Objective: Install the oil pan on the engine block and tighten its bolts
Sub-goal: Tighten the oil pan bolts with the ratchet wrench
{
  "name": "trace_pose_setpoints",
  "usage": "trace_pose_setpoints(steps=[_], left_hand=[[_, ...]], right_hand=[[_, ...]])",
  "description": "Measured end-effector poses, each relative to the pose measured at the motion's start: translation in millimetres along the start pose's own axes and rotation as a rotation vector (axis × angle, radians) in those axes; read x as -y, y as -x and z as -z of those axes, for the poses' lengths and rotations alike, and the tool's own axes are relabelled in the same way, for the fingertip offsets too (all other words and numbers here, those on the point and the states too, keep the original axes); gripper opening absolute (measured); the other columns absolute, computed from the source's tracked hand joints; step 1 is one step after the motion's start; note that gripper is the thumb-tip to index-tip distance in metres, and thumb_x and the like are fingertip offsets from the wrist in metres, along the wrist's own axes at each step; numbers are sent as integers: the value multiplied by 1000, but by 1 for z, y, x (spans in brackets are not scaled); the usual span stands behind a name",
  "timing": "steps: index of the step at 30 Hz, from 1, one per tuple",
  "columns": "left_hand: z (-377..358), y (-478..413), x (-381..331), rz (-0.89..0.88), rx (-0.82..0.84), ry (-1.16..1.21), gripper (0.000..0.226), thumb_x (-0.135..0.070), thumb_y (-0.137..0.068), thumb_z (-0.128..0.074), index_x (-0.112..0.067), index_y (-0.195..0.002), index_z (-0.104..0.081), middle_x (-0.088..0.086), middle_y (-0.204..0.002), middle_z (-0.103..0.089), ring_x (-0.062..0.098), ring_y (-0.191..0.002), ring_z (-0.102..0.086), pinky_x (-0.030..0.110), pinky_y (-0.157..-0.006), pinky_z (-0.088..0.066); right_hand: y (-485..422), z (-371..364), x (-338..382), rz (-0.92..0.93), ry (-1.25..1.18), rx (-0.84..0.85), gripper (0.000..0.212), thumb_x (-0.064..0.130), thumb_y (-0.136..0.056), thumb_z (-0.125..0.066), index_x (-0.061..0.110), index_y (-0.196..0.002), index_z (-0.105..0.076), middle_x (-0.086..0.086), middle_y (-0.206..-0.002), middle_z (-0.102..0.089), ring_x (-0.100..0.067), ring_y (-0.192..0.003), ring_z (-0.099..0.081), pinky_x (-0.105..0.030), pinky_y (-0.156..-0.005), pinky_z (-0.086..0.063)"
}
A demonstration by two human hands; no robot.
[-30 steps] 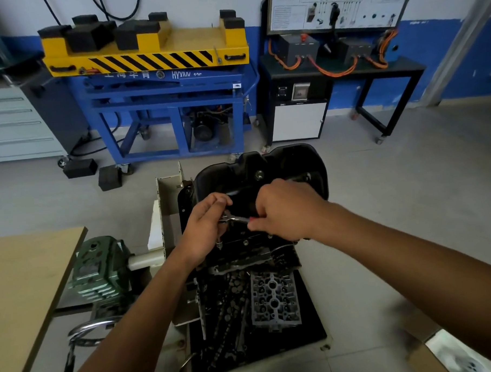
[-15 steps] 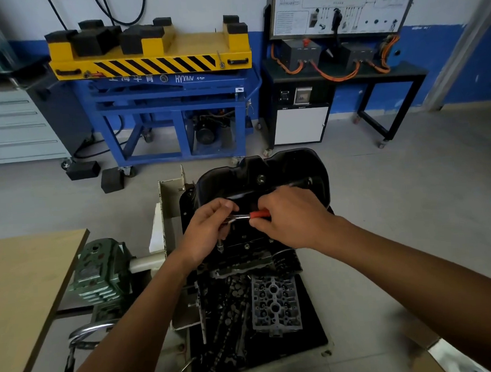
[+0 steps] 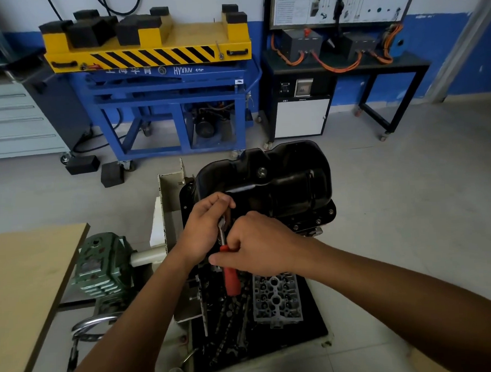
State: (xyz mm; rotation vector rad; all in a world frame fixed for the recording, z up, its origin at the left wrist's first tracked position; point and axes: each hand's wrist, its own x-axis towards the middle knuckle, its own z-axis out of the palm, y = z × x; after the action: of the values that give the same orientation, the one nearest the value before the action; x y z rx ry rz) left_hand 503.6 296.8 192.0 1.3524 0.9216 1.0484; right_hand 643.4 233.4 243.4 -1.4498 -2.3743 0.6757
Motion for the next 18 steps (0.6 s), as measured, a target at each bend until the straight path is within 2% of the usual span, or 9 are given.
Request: trace_pose_setpoints(steps=[3,8,11,14,18], left_hand=[[0,1,1,-6,13,3,23,-31,-93,-48,-18,-80,-61,1,-60,-44,14,-56,-38,30,-56,-32],[2,1,0,28,60,1,23,-31,-93,-47,-22,-79,-63,-1,-60,-44,13,-55,-37,29,-54,-29],[3,1,0,42,77,27,23,-32,-92,-47,-19,-81,-63,-1,-65,-45,13,-59,-39,28,-56,-31],[3,1,0,44,103,46,24,-33,-92,-46,-16,-85,-61,3,-68,-42,16,-59,-36,30,-57,-29],[4,0,3,48,151,58,28,-33,-95,-44,-11,-93,-62,8,-60,-35,21,-54,-28,32,-54,-25]], right_hand=[[1,11,-6,-15,27,47,55,54,-85,-70,17,-47,-54,7,-38,-48,-7,-40,-48,-18,-45,-30],[4,37,-19,-80,229,53,48,59,-78,-73,19,-53,-62,6,-47,-54,-1,-50,-52,-25,-51,-36],[1,53,-27,-111,353,-9,43,57,-81,-72,24,-57,-59,9,-53,-54,-5,-51,-50,-27,-54,-41],[-4,59,-32,-110,432,-48,38,54,-88,-67,21,-69,-67,3,-62,-58,-16,-58,-57,-32,-58,-49],[-12,57,-36,-65,498,-103,27,46,-92,-64,21,-83,-67,5,-71,-52,-21,-68,-57,-31,-56,-37]])
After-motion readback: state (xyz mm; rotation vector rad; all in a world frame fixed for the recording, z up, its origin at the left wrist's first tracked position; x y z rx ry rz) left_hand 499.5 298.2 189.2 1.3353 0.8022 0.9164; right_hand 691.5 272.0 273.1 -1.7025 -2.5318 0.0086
